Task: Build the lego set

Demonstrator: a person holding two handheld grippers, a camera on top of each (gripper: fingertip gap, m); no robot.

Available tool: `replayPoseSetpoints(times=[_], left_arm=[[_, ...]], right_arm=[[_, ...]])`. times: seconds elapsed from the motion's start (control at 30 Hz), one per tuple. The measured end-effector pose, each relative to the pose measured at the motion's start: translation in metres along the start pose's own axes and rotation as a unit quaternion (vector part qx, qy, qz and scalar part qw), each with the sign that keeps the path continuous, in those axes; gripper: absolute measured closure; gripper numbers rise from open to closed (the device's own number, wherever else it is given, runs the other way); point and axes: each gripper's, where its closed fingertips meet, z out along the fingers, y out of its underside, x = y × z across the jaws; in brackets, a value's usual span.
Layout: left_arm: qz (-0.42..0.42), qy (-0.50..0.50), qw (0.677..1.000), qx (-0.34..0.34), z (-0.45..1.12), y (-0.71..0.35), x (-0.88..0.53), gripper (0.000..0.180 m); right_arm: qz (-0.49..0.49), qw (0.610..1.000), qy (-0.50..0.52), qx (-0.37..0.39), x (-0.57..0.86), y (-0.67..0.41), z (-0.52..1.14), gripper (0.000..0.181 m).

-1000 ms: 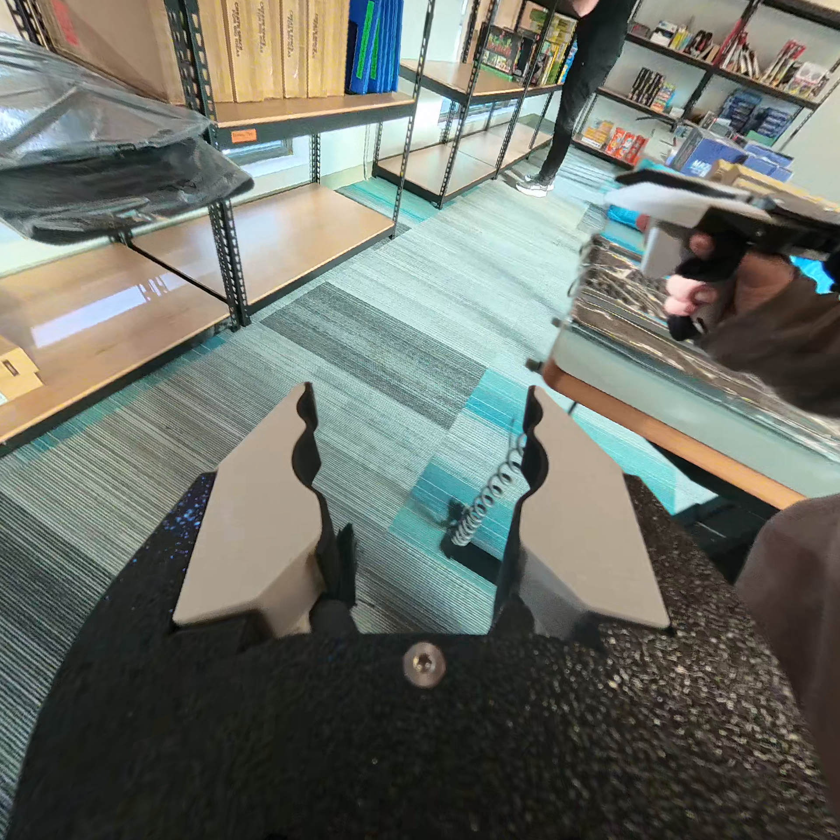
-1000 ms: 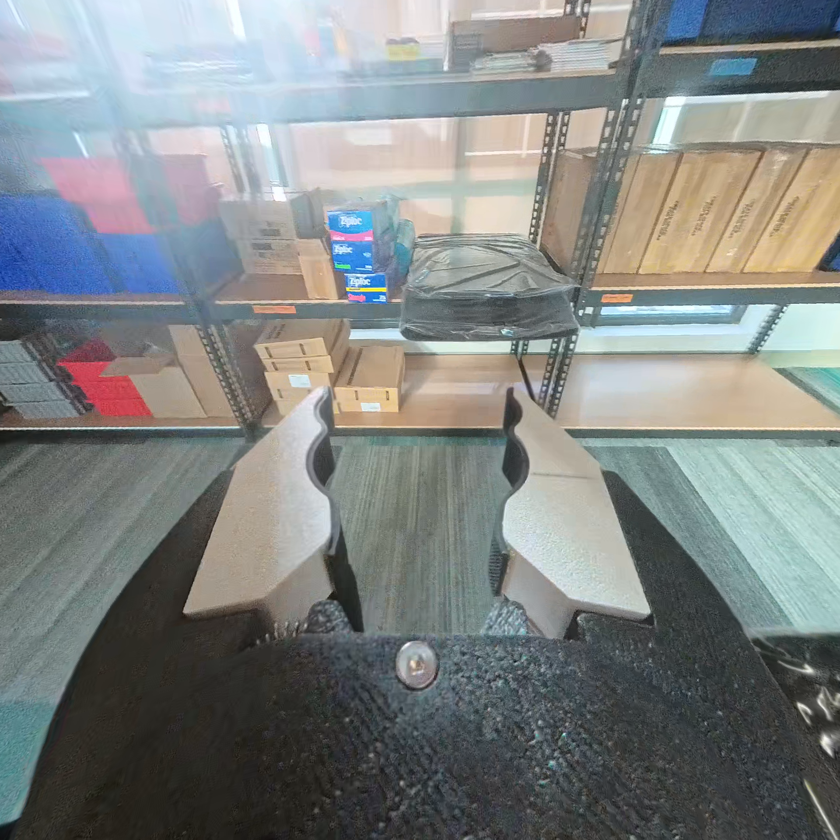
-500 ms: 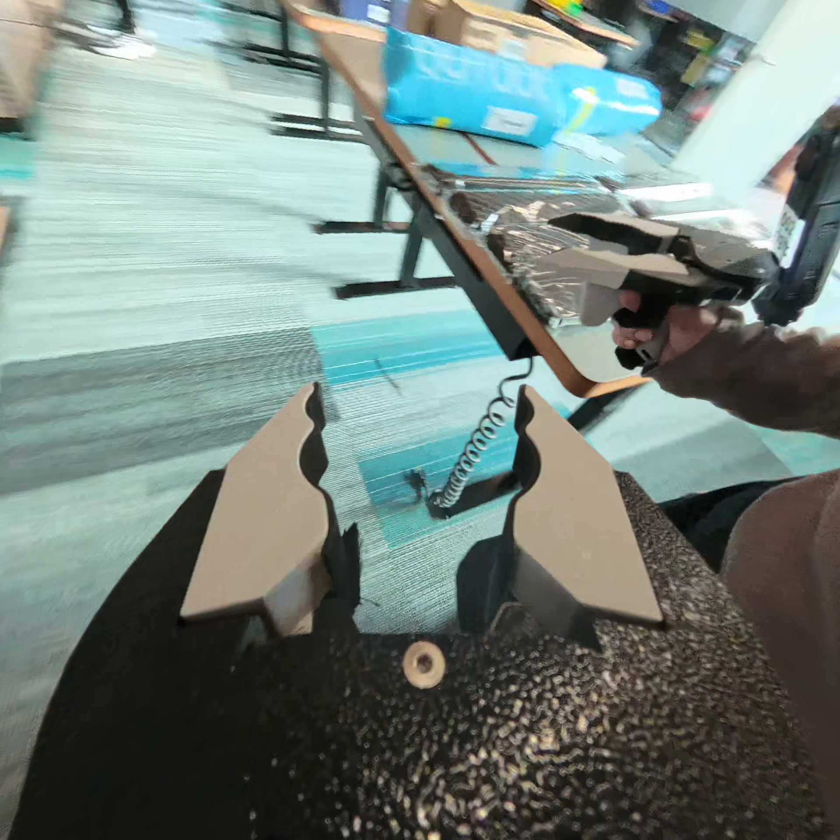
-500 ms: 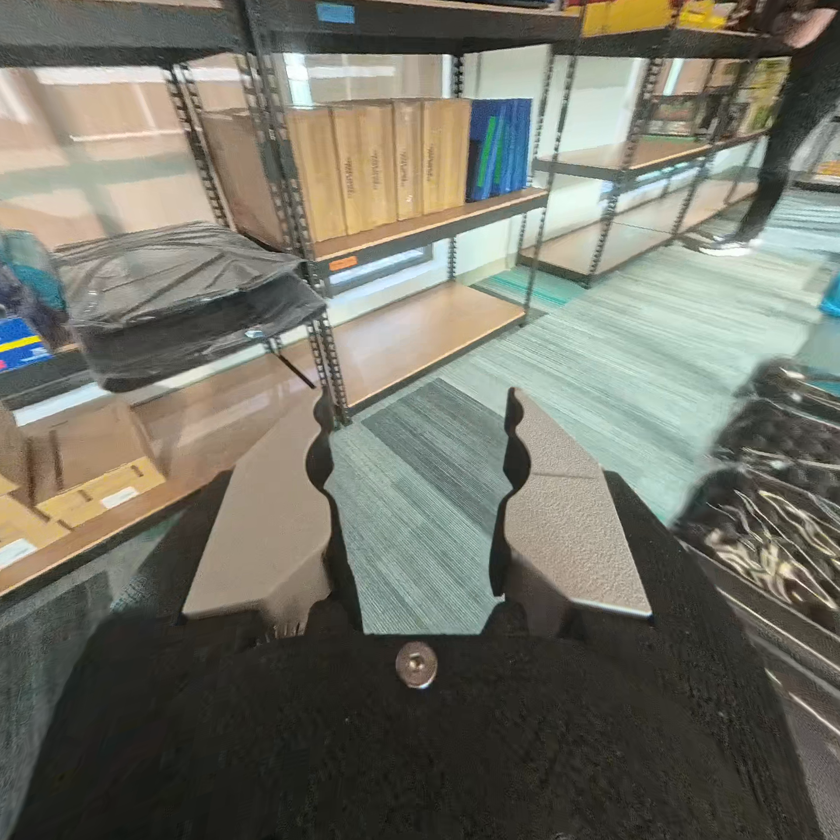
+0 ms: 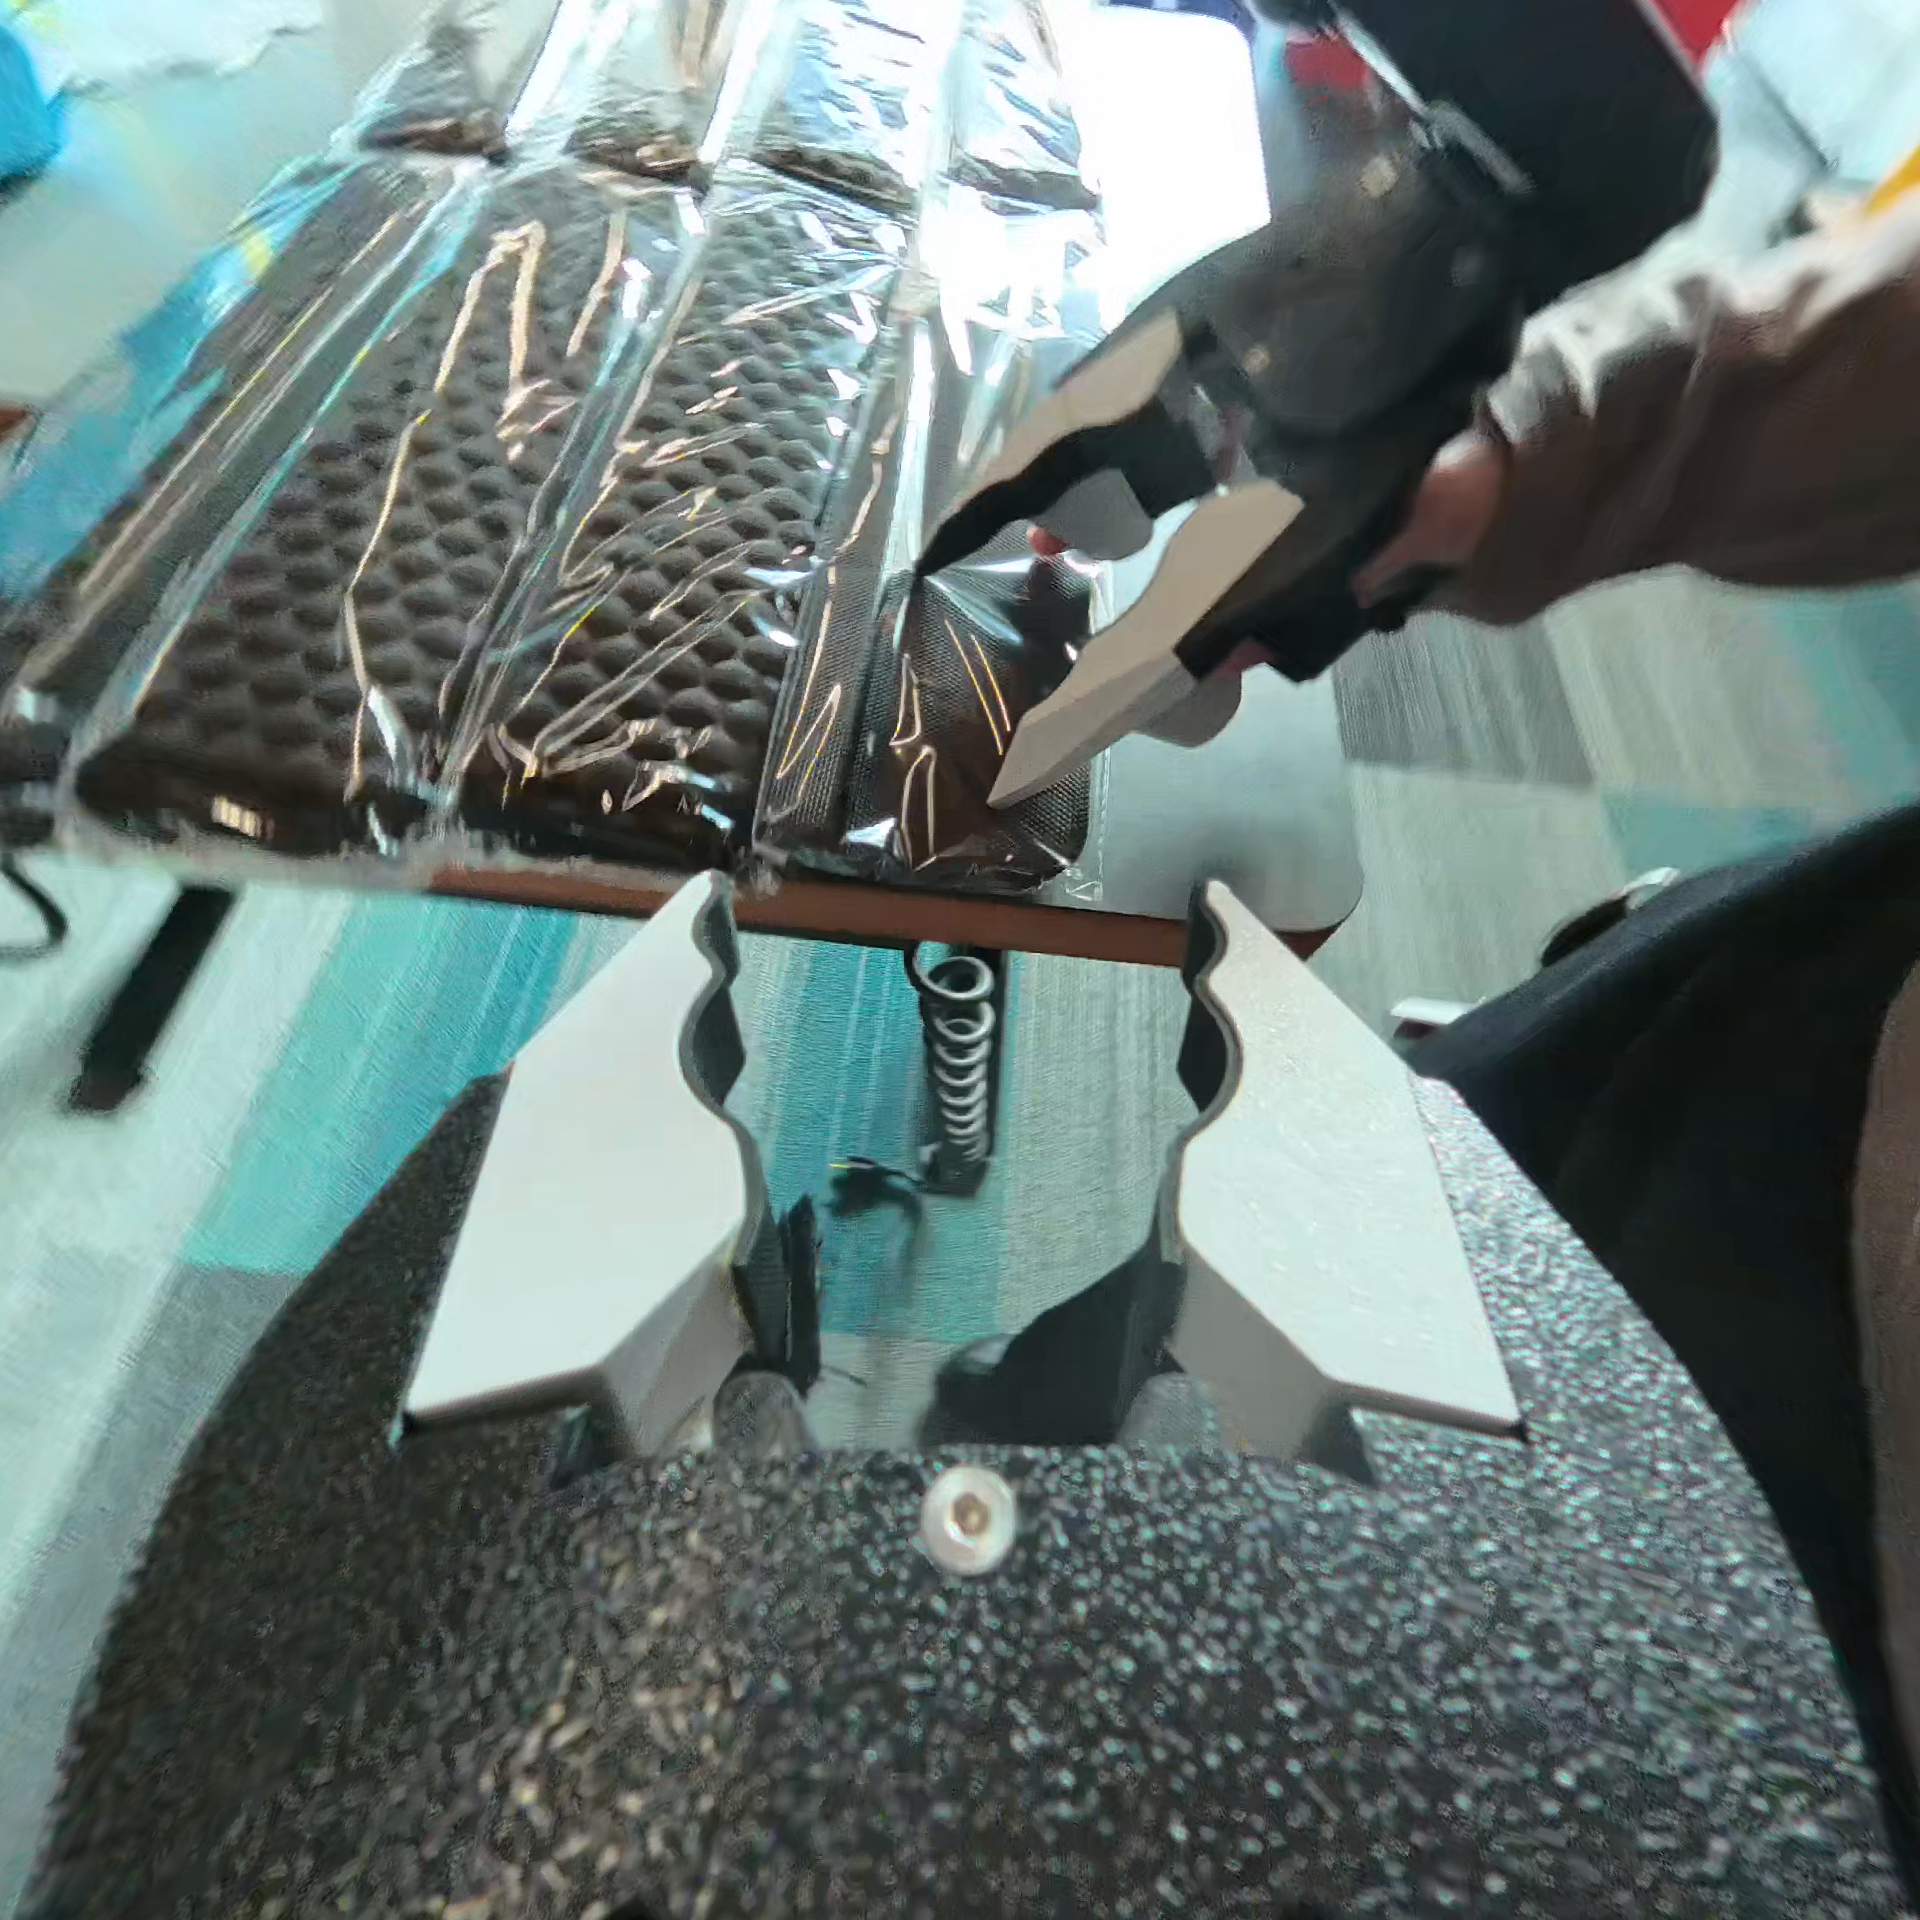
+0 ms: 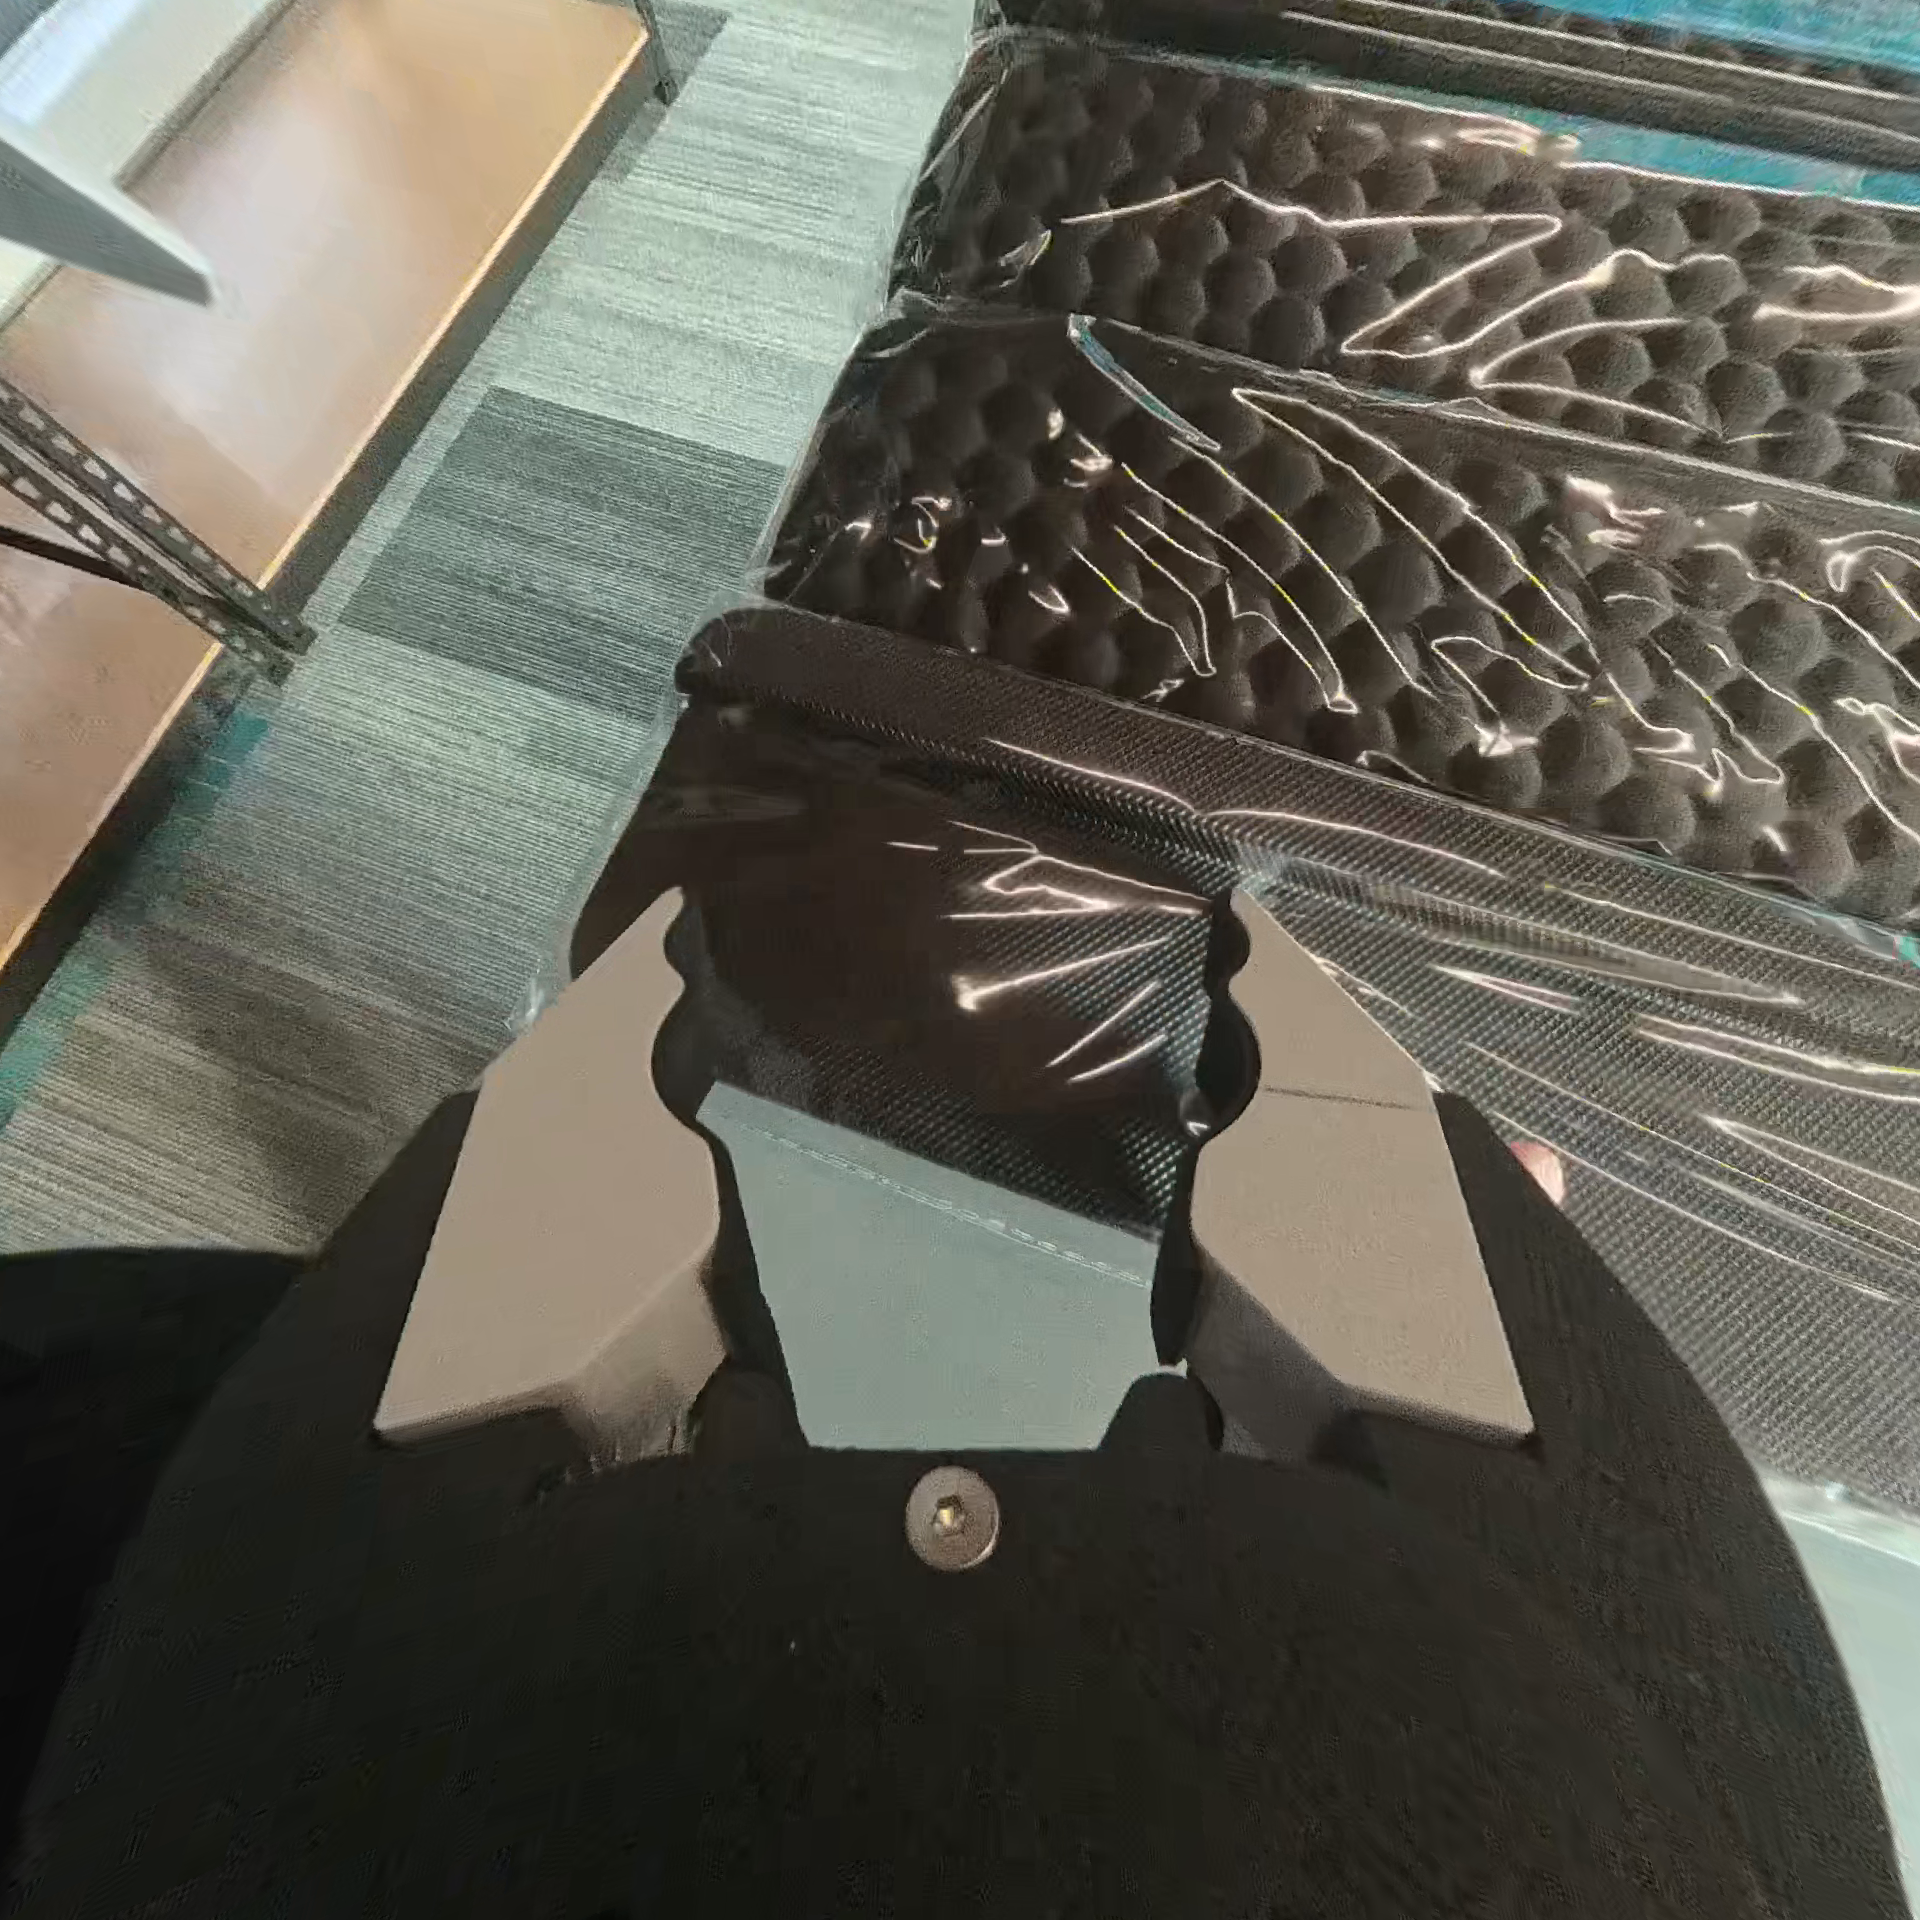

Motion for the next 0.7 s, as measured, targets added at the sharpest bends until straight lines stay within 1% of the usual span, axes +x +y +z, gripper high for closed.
replayPoseSetpoints(times=[0.03, 0.1, 0.17, 0.2, 0.27, 0.37, 0.47, 0.5, 0.53, 0.57, 0.6, 0.63, 0.7], left_arm=[[0.055, 0.011, 0.998, -0.008, 0.008, 0.001, -0.001, 0.094], [0.158, 0.027, 0.987, -0.008, 0.023, 0.000, -0.003, 0.090], [0.266, 0.051, 0.963, -0.008, 0.037, 0.002, -0.001, 0.084], [0.328, 0.060, 0.943, -0.013, 0.044, 0.007, 0.000, 0.081], [0.444, 0.079, 0.892, -0.023, 0.057, 0.021, 0.002, 0.075], [0.569, 0.102, 0.816, -0.013, 0.069, 0.040, 0.003, 0.078], [0.647, 0.122, 0.753, 0.026, 0.069, 0.054, 0.011, 0.092], [0.664, 0.096, 0.740, 0.053, 0.069, 0.048, 0.011, 0.101], [0.679, 0.082, 0.726, 0.074, 0.067, 0.043, 0.012, 0.117], [0.690, 0.082, 0.713, 0.093, 0.064, 0.041, 0.016, 0.127], [0.700, 0.092, 0.701, 0.103, 0.060, 0.042, 0.020, 0.139], [0.708, 0.097, 0.691, 0.112, 0.058, 0.044, 0.023, 0.147], [0.714, 0.098, 0.681, 0.127, 0.056, 0.045, 0.027, 0.152]], right_arm=[[-0.001, 1.000, 0.004, -0.008, 0.000, 0.000, 0.001, 0.085], [0.010, 1.000, 0.002, -0.020, -0.003, 0.001, 0.001, 0.081], [0.025, 0.999, -0.007, -0.033, -0.010, 0.001, 0.000, 0.076], [0.032, 0.999, -0.009, -0.039, -0.014, 0.001, 0.000, 0.076], [0.061, 0.997, -0.008, -0.037, -0.021, -0.001, -0.001, 0.076], [0.123, 0.992, 0.007, -0.014, -0.032, -0.006, -0.002, 0.079], [0.193, 0.981, 0.020, 0.018, -0.041, -0.013, -0.003, 0.081], [0.209, 0.977, 0.023, 0.021, -0.045, -0.013, -0.005, 0.081], [0.218, 0.975, 0.039, 0.019, -0.048, -0.011, -0.009, 0.082], [0.225, 0.972, 0.064, 0.021, -0.051, -0.009, -0.015, 0.079], [0.226, 0.969, 0.096, 0.038, -0.054, -0.011, -0.023, 0.079], [0.230, 0.962, 0.128, 0.066, -0.058, -0.013, -0.035, 0.081], [0.244, 0.946, 0.182, 0.115, -0.068, -0.015, -0.061, 0.083]])
